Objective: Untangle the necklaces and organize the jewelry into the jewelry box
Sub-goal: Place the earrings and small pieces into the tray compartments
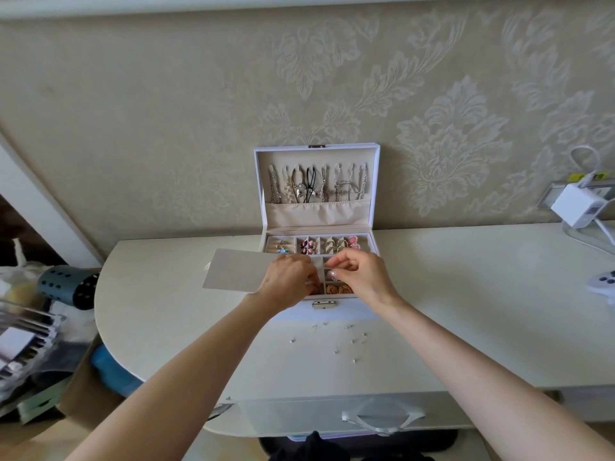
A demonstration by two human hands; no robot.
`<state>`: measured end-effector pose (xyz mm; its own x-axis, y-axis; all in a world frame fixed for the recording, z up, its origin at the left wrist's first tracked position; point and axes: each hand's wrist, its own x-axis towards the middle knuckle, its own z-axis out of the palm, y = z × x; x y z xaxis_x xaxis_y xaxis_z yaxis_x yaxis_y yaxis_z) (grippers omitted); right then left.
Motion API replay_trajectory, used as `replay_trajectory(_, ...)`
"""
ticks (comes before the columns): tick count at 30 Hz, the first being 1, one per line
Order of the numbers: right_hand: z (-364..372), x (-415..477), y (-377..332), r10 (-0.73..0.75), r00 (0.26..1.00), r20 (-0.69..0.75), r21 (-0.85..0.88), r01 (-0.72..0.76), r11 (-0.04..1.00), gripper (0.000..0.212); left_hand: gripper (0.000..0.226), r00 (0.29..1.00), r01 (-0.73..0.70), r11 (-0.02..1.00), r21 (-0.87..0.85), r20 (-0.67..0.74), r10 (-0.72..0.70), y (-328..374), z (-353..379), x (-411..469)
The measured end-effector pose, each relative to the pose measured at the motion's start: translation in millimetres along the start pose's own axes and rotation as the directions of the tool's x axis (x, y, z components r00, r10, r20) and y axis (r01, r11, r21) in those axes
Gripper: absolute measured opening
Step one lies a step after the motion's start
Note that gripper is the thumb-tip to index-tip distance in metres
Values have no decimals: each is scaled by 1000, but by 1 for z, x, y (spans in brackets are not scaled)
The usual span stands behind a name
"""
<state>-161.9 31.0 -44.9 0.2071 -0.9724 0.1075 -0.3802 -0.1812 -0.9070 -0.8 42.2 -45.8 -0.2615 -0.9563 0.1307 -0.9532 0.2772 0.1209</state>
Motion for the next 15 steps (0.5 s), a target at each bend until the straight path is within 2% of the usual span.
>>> replay_trajectory(8, 0, -1, 0, -14, 1000, 8, 19, 13, 1000, 18, 15, 999, 31, 1000, 5, -36, -31, -4, -6, -7)
replay_trajectory(15, 0, -1, -3, -29, 1000, 6, 29, 29, 999, 20, 23, 998, 28, 992, 122, 56, -35, 0, -5, 0)
